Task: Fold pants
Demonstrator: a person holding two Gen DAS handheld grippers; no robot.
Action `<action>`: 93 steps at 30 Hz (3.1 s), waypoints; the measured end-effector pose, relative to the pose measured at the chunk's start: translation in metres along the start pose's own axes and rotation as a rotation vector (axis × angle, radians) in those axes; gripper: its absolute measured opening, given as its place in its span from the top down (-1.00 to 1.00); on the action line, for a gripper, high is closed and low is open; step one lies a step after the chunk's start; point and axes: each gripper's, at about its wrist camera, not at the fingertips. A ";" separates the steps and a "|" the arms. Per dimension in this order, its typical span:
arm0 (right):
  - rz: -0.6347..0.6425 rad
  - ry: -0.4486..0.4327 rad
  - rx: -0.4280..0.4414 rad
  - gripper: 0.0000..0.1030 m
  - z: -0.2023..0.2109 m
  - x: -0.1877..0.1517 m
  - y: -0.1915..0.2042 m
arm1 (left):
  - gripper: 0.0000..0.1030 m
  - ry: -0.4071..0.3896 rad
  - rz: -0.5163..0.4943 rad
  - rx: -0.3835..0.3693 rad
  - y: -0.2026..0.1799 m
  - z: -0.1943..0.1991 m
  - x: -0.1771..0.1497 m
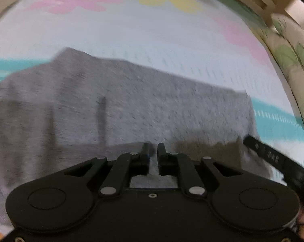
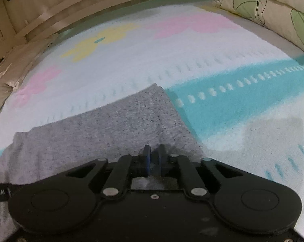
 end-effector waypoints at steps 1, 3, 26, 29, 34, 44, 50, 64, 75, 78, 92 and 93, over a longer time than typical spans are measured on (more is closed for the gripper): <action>0.001 -0.011 0.001 0.73 0.005 0.004 0.001 | 0.70 -0.030 0.021 0.009 0.005 0.009 0.000; 0.016 -0.039 0.015 0.70 0.015 0.009 0.011 | 0.70 -0.082 0.046 0.021 0.017 0.024 0.000; 0.342 -0.101 0.338 0.66 0.028 0.002 0.180 | 0.18 -0.219 1.074 0.091 0.269 0.083 -0.136; 0.329 -0.093 0.338 0.66 0.028 0.003 0.179 | 0.18 -0.216 1.118 0.084 0.277 0.067 -0.136; 0.311 -0.072 0.330 0.66 0.025 0.001 0.174 | 0.13 -0.268 1.134 0.069 0.281 0.062 -0.136; 0.335 -0.023 0.361 0.66 0.022 -0.012 0.180 | -0.16 -0.311 1.069 0.090 0.280 0.052 -0.118; 0.386 0.015 0.397 0.66 0.019 -0.024 0.176 | 0.55 -0.410 0.976 0.068 0.267 0.063 -0.109; 0.399 0.132 0.401 0.64 0.003 -0.051 0.155 | 0.59 -0.695 0.514 0.073 0.162 0.139 -0.071; 0.031 -0.003 0.323 0.59 0.036 0.008 0.030 | 0.59 -0.690 0.038 -0.126 -0.017 0.117 -0.034; -0.017 -0.018 0.231 0.59 0.045 0.015 -0.009 | 0.55 -0.533 -0.104 -0.158 -0.065 0.075 -0.030; -0.230 0.013 0.143 0.47 0.053 0.011 -0.091 | 0.43 -0.363 -0.250 -0.166 -0.090 0.044 -0.052; -0.251 0.011 0.147 0.46 0.052 0.011 -0.093 | 0.43 -0.367 -0.277 -0.146 -0.097 0.043 -0.052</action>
Point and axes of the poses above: each gripper's, at about its wrist camera, not at the fingertips, and z roughly against the way its jaws point, y to its left, x to its top, and after that the axes turned 8 degrees about x, right-handed
